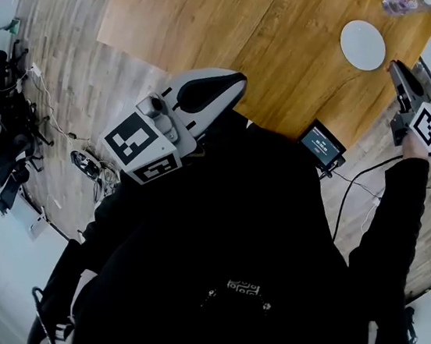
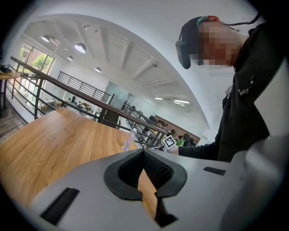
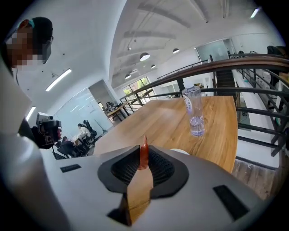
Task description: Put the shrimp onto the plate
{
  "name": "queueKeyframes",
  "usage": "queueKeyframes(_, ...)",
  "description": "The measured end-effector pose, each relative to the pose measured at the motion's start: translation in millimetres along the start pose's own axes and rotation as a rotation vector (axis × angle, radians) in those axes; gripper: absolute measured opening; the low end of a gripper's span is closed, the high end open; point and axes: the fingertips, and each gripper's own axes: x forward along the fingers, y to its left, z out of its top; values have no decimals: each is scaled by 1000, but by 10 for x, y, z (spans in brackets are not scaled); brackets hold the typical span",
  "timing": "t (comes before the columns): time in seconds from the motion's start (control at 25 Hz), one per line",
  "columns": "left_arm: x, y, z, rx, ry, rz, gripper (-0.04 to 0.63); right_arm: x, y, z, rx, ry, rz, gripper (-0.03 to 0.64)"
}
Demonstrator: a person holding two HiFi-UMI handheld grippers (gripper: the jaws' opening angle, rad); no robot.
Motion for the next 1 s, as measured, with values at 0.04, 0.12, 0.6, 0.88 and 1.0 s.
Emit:
queueKeyframes(0.04,-41,47,15,-6,-2,9,5,80,-22,-10,-2,18,-4,69)
queueKeyframes(0.12,-116,97,10,-16,-4,29,5,208,-68,-65,-1,51,-3,69)
queueKeyframes(0.6,-285,180,-111,-62,-13,81,5,646,-379,-466,-62,248,-42,69)
queueKeyframes(0.88,-309,172,-168,-84,-10,95,5,816,-558,-692,-78,355,-90,69)
queueKeyframes(1.0,-322,168,-176,-90,-11,100,5,935,-670,-846,-143,434,-108,69)
